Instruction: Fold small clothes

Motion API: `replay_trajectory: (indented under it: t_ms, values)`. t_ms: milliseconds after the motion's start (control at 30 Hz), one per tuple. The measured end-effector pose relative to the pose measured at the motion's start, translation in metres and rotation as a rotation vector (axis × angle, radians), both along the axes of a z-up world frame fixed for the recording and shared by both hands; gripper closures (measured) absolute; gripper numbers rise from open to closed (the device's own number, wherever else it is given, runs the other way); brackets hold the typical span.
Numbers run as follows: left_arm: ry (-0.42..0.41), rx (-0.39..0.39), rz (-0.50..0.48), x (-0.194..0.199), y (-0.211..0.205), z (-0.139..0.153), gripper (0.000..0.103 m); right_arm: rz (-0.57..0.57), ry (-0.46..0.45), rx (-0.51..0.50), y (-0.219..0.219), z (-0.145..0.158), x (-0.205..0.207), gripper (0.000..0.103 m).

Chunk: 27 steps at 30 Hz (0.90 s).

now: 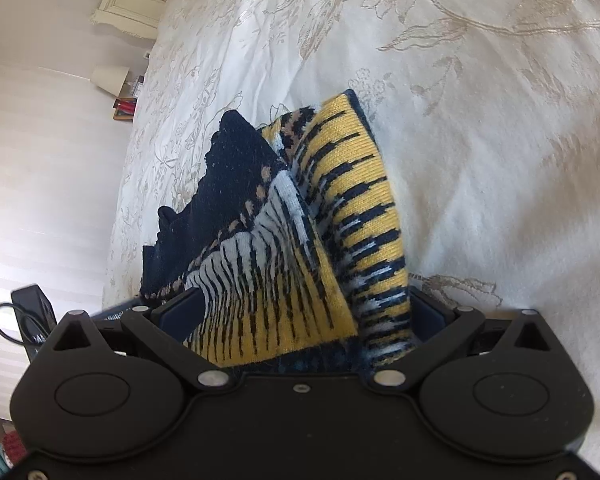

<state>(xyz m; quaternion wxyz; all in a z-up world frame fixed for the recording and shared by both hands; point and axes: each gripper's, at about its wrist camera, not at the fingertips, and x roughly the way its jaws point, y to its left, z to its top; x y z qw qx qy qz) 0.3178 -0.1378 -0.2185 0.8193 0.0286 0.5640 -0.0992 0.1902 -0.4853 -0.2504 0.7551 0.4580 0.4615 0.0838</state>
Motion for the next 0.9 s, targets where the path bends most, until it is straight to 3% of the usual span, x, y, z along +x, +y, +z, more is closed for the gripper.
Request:
replay_trajectory:
  t_ms: [233,333,400,533,633,900]
  values:
    - [0.044,0.015,0.035,0.028,-0.008,-0.011,0.02,0.02,0.018,-0.013,0.007,0.004,0.004,0.0]
    - [0.026,-0.032,0.034,0.024,0.0,0.002,0.028,0.044,0.02,-0.033,0.011,0.007,0.006,0.002]
    - [0.006,-0.057,0.018,0.015,0.01,0.013,0.032,0.051,0.023,-0.058,0.013,0.01,0.006,0.014]
    - [-0.042,-0.097,0.025,-0.017,0.037,0.037,0.032,0.051,0.047,-0.122,0.018,0.016,0.003,0.05]
    - [-0.049,-0.101,0.045,-0.04,0.058,0.048,0.032,0.046,0.061,-0.163,0.018,0.022,-0.001,0.066]
    - [-0.018,-0.105,0.121,-0.099,0.128,0.067,0.032,0.043,0.073,-0.305,0.047,0.069,0.004,0.073]
